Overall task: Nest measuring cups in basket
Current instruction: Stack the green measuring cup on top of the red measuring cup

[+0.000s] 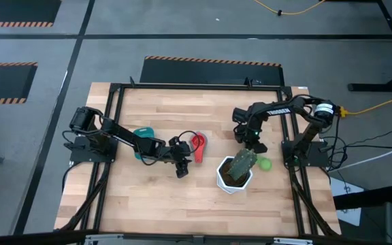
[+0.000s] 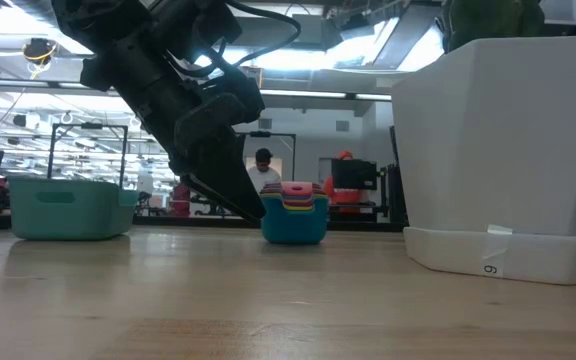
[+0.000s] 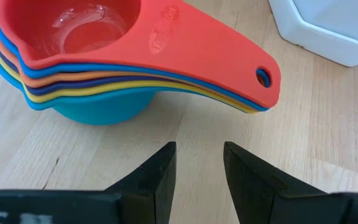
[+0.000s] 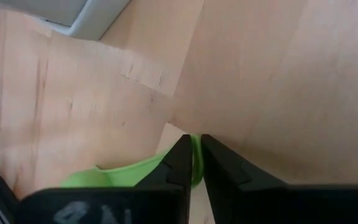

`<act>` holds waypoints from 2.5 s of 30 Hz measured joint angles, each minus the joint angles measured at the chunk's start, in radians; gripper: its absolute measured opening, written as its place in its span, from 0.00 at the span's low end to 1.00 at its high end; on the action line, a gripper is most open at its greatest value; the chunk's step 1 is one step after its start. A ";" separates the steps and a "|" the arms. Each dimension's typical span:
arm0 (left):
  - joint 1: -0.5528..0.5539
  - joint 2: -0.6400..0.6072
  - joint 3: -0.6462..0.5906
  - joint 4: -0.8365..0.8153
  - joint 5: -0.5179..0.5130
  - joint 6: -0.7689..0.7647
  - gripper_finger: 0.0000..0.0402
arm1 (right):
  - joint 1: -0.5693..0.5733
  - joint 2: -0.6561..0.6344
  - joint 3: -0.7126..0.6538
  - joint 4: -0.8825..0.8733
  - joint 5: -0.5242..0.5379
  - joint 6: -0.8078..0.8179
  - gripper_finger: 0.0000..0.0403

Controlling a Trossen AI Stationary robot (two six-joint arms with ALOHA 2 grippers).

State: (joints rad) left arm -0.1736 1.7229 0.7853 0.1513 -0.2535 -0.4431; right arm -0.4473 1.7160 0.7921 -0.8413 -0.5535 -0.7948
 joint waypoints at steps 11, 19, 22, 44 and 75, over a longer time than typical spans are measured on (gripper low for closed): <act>0.000 0.000 0.000 0.000 0.000 0.000 0.32 | -0.001 0.000 0.174 -0.118 0.133 -0.001 0.09; 0.000 0.000 0.000 0.000 0.000 0.000 0.32 | -0.001 -0.001 0.369 -0.173 0.268 -0.002 0.09; 0.000 0.000 0.000 0.000 0.000 0.000 0.32 | -0.001 -0.001 0.441 -0.173 0.325 -0.001 0.09; 0.000 0.000 0.000 0.000 -0.025 0.000 0.32 | 0.000 -0.002 0.634 -0.162 0.378 0.122 0.09; 0.000 0.000 0.000 0.000 -0.052 0.000 0.32 | -0.068 -0.003 0.547 0.065 0.230 0.076 0.42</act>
State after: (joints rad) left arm -0.1734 1.7229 0.7853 0.1513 -0.3058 -0.4435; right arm -0.5148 1.7134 1.3390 -0.7768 -0.3237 -0.7186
